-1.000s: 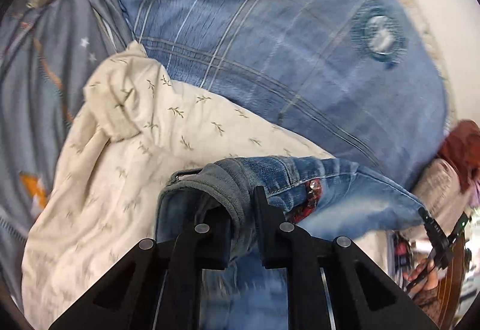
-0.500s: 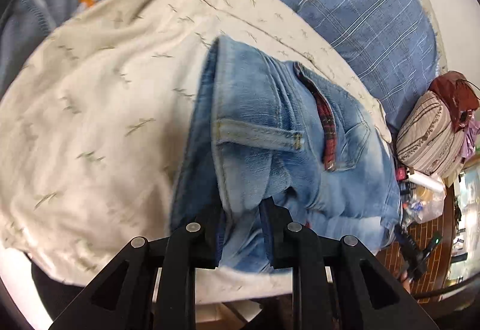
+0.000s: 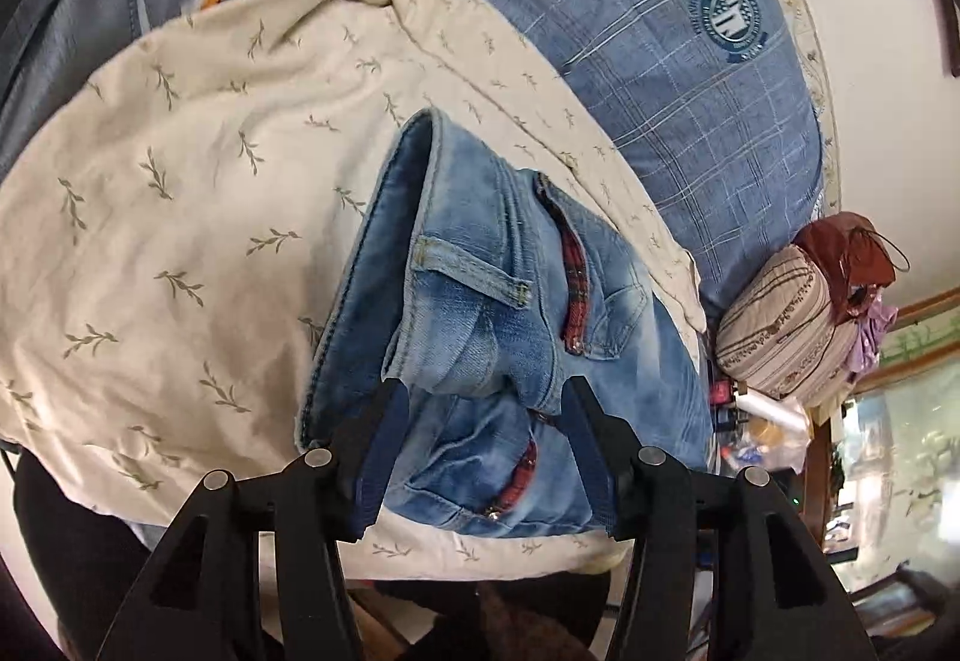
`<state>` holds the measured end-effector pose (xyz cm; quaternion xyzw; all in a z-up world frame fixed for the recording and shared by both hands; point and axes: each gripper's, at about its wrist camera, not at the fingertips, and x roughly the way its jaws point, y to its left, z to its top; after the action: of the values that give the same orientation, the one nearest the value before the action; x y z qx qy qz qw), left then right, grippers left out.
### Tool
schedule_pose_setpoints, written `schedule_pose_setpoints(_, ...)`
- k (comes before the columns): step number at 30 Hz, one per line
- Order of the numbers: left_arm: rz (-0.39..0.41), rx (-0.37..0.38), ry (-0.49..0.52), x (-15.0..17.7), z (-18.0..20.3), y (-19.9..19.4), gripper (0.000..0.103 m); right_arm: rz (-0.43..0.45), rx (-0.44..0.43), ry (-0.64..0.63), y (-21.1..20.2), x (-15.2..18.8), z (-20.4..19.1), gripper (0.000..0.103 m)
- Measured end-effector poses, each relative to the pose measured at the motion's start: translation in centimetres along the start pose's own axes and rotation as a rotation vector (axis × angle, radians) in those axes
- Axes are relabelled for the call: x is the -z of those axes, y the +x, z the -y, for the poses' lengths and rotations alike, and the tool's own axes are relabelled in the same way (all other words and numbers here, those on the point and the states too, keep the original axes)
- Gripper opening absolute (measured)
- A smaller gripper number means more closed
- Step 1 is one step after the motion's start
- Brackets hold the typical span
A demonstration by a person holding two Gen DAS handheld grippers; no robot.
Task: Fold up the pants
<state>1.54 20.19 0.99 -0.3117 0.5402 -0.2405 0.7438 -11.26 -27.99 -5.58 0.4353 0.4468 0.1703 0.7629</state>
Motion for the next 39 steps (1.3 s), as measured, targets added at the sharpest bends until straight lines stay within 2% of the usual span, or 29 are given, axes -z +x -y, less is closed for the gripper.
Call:
schedule_pose_setpoints(1,0.001,0.005,-0.011,-0.2,-0.1,0.2,0.052,-0.035,-0.018,0.01,1.9,-0.2,-0.4,0.078)
schedule_pose_setpoints(4,-0.009,0.023,-0.052,-1.0,-0.9,0.6,0.055,-0.066,-0.025,0.046,5.2,-0.9,-0.8,0.078)
schedule_pose_setpoints(7,-0.014,0.01,-0.068,-2.3,-1.6,2.7,0.058,-0.053,-0.039,0.116,6.8,-1.3,0.1,0.078)
schedule_pose_setpoints(9,-0.022,-0.008,-0.079,-3.8,-1.8,5.5,0.058,-0.039,-0.052,0.15,7.3,-1.0,0.6,0.078)
schedule_pose_setpoints(10,-0.029,-0.014,-0.079,-4.1,-1.8,6.0,0.056,-0.028,-0.068,0.174,7.6,-1.0,1.0,0.075)
schedule_pose_setpoints(11,-0.032,-0.023,-0.08,-4.4,-1.7,6.6,0.045,-0.023,-0.072,0.18,7.8,-0.7,1.1,0.072)
schedule_pose_setpoints(12,-0.036,-0.028,-0.073,-4.7,-1.4,7.1,0.04,-0.016,-0.069,0.181,7.9,-0.7,1.3,0.052)
schedule_pose_setpoints(13,-0.04,-0.033,-0.065,-4.8,-1.0,7.3,0.035,-0.012,-0.069,0.17,7.7,-0.6,1.4,0.024)
schedule_pose_setpoints(14,-0.043,-0.032,-0.055,-4.9,-0.6,7.3,0.03,-0.009,-0.073,0.153,7.5,-0.6,1.2,0.013)
schedule_pose_setpoints(16,-0.026,-0.021,-0.033,-4.8,0.2,6.8,0.019,0.018,-0.08,0.109,6.4,-0.5,0.4,0.011)
schedule_pose_setpoints(20,-0.012,0.014,0.032,-2.6,0.3,2.9,0.019,0.031,-0.09,-0.008,3.7,0.6,-2.6,0.011)
schedule_pose_setpoints(22,0.002,-0.001,0.059,-1.0,-0.5,1.2,0.019,-0.001,-0.088,-0.044,2.6,2.1,-3.1,0.011)
schedule_pose_setpoints(24,0.0,-0.03,0.072,0.4,-1.8,0.4,0.019,-0.031,-0.083,-0.03,2.6,3.5,-2.4,0.011)
schedule_pose_setpoints(27,-0.05,-0.094,0.039,1.6,-3.9,1.6,0.019,-0.105,-0.05,0.076,4.3,5.7,1.0,0.012)
schedule_pose_setpoints(28,-0.062,-0.114,0.026,1.7,-4.3,1.9,0.019,-0.122,-0.055,0.13,4.9,6.0,2.3,0.014)
schedule_pose_setpoints(30,-0.063,-0.122,0.02,1.9,-4.6,1.7,0.018,-0.13,-0.061,0.157,5.2,6.1,2.8,0.016)
schedule_pose_setpoints(32,-0.034,-0.1,0.044,2.1,-4.1,0.6,0.019,-0.107,-0.046,0.112,4.2,5.7,2.1,0.025)
schedule_pose_setpoints(33,-0.015,-0.074,0.068,2.3,-3.7,-0.1,0.021,-0.094,-0.044,0.097,3.7,5.6,1.9,0.037)
schedule_pose_setpoints(34,-0.006,-0.038,0.089,2.6,-3.1,-0.9,0.027,-0.051,-0.036,0.077,2.3,5.3,1.7,0.048)
schedule_pose_setpoints(36,-0.003,0.046,0.131,3.8,-2.2,-2.0,0.039,0.025,-0.028,0.08,0.2,4.9,2.1,0.055)
schedule_pose_setpoints(37,-0.005,0.069,0.156,4.2,-1.5,-2.4,0.048,0.083,-0.02,0.098,-1.5,4.7,2.9,0.056)
schedule_pose_setpoints(38,-0.003,0.076,0.19,4.7,-0.7,-2.5,0.055,0.142,0.003,0.12,-3.2,4.5,4.0,0.057)
schedule_pose_setpoints(39,0.003,0.068,0.221,5.1,0.0,-2.3,0.057,0.192,0.034,0.147,-4.6,4.3,5.1,0.06)
